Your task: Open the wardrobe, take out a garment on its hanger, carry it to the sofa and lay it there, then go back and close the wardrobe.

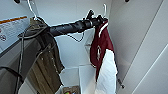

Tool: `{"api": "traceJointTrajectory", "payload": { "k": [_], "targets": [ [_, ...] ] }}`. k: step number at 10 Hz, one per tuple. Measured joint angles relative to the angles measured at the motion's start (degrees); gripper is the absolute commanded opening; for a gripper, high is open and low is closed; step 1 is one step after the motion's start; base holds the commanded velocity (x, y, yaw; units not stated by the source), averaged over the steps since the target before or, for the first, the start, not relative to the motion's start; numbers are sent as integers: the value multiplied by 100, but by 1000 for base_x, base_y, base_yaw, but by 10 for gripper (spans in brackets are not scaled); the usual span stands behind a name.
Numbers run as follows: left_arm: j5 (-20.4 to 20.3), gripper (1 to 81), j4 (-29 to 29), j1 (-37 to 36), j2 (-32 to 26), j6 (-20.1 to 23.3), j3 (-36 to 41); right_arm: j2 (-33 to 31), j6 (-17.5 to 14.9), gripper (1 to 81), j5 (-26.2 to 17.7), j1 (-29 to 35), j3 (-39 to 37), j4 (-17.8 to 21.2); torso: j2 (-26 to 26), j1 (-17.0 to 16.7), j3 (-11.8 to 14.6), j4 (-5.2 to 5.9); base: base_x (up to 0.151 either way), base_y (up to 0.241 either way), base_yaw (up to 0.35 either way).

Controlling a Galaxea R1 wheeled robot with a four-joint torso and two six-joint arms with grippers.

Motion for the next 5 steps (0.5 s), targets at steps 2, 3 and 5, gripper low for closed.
{"api": "traceJointTrajectory", "payload": {
  "k": [2, 3, 5],
  "targets": [
    [2, 10, 45, 4, -165, 0, 240, 0, 0, 811, 16, 0, 0, 0, 0, 0, 0, 0, 0, 0, 0],
    [0, 10, 69, 6, -308, 0, 332, 1, 0, 811, 17, 2, 0, 0, 0, 0, 0, 0, 0, 0, 0],
    [-28, 10, 169, 83, -479, 0, 469, 0, 0, 811, 17, 0, 0, 0, 0, 0, 2, 0, 0, 0, 0]
  ]
}}
